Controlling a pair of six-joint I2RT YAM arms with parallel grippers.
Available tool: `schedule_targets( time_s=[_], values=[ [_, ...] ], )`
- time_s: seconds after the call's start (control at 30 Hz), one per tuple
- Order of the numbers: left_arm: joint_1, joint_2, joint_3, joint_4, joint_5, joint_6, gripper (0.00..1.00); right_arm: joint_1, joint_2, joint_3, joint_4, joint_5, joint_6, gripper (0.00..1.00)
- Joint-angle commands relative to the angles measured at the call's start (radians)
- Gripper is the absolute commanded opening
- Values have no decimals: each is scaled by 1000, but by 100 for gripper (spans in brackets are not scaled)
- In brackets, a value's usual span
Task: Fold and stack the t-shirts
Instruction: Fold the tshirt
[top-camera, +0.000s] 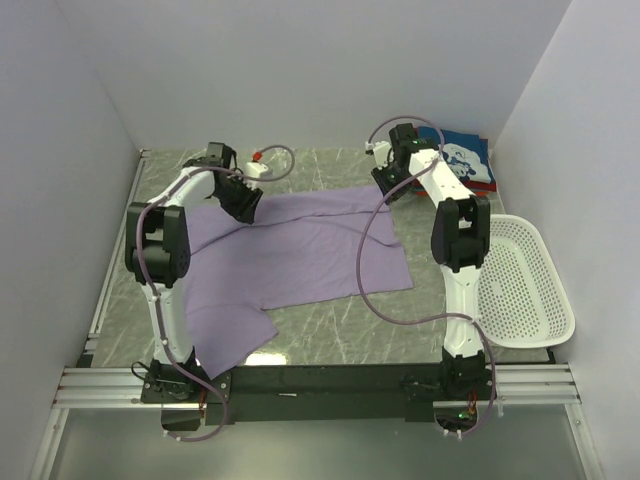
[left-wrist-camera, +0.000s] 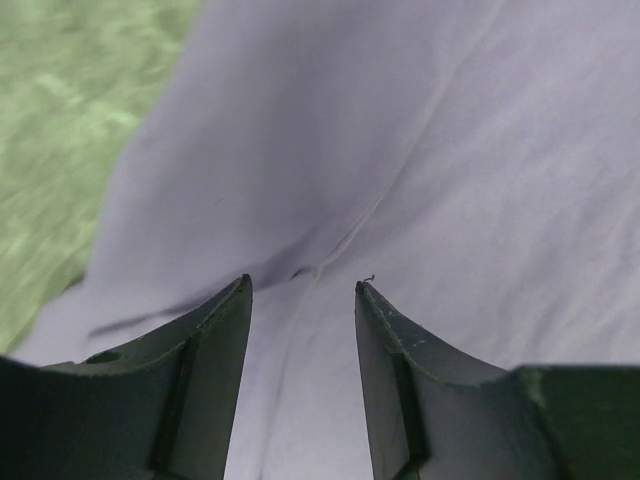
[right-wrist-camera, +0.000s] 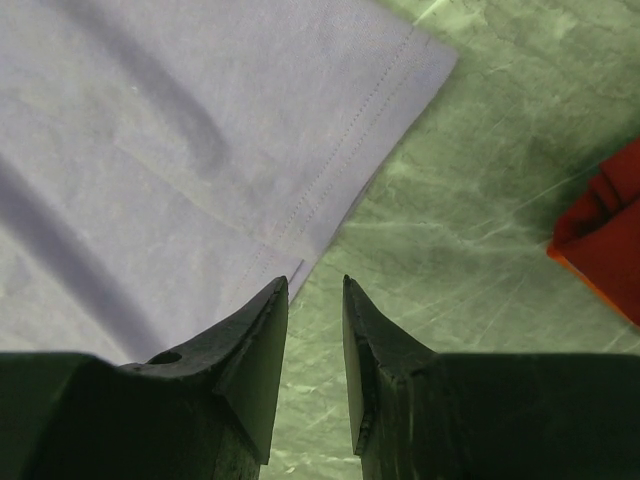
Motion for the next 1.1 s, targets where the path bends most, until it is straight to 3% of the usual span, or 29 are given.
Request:
schedule_targets(
  time_s=[0.0, 0.17, 0.37, 0.8, 1.07],
  values=[
    [-19, 26, 48, -31, -41, 74, 52, 5, 18, 19, 12, 17, -17, 36],
    [-36, 48, 33, -11, -79, 87, 52, 3, 18, 2, 16, -11, -8, 39],
    [-38, 77, 62, -37, -105, 117, 45, 20, 1, -19, 22, -26, -35, 40],
    [-39, 46, 93, -114, -59, 166, 1, 83, -33, -84, 67, 30, -182, 40],
    [-39, 64, 128, -128, -56, 153, 1, 92, -51, -122, 138, 84, -227, 44]
  ],
)
